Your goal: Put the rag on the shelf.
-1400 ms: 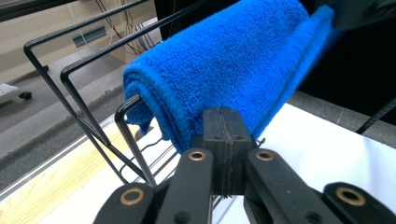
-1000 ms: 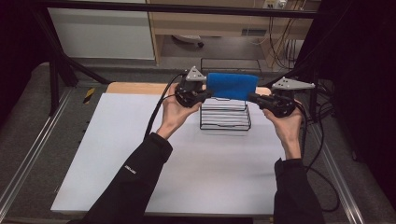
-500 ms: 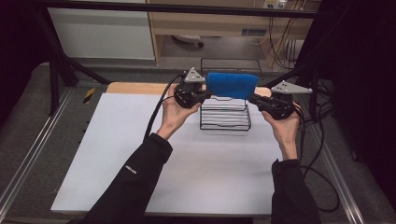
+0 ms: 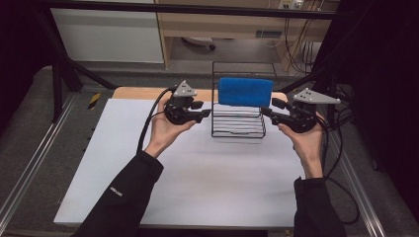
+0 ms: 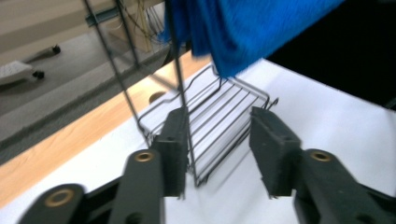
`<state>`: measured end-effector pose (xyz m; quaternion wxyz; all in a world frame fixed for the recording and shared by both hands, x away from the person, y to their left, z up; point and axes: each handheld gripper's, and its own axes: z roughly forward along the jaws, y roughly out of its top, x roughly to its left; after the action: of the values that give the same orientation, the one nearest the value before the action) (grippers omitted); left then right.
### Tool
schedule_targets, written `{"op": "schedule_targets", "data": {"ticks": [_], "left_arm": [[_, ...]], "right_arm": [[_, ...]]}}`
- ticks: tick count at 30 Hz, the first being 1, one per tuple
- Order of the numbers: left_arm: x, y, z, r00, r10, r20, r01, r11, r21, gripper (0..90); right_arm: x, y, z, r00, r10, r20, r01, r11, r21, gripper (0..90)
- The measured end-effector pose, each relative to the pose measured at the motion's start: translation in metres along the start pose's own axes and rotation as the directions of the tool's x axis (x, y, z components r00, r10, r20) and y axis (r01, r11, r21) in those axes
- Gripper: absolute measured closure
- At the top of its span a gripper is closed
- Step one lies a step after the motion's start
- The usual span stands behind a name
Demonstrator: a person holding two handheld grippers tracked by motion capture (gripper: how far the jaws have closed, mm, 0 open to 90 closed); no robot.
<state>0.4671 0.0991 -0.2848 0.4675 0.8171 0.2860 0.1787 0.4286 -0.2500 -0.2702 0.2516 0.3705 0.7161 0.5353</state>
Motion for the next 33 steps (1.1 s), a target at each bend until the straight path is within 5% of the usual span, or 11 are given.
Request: {"op": "schedule_targets", "data": {"ticks": [10,17,30,33], "left_arm": [[0.009,-0.051,-0.035,0.9988,-0.049,-0.003,0.049,0.9987,0.011,30.6],[0.016,-0.094,-0.061,0.9953,-0.073,-0.064,0.074,0.9971,0.016,15.0],[0.026,-0.173,-0.09,0.9792,-0.165,-0.117,0.17,0.9849,0.032,7.9],[0.025,-0.187,-0.095,0.9787,-0.161,-0.128,0.167,0.985,0.043,8.0]], "right_arm": [[0.012,-0.018,-0.002,0.9991,0.033,-0.026,-0.033,0.999,0.019,16.3],[0.019,-0.038,0.0,0.997,0.055,-0.054,-0.053,0.998,0.043,7.9],[0.028,-0.088,0.005,0.9946,0.07,-0.077,-0.058,0.988,0.141,1.5],[0.028,-0.101,0.004,0.9933,0.083,-0.08,-0.07,0.985,0.158,1.2]]}}
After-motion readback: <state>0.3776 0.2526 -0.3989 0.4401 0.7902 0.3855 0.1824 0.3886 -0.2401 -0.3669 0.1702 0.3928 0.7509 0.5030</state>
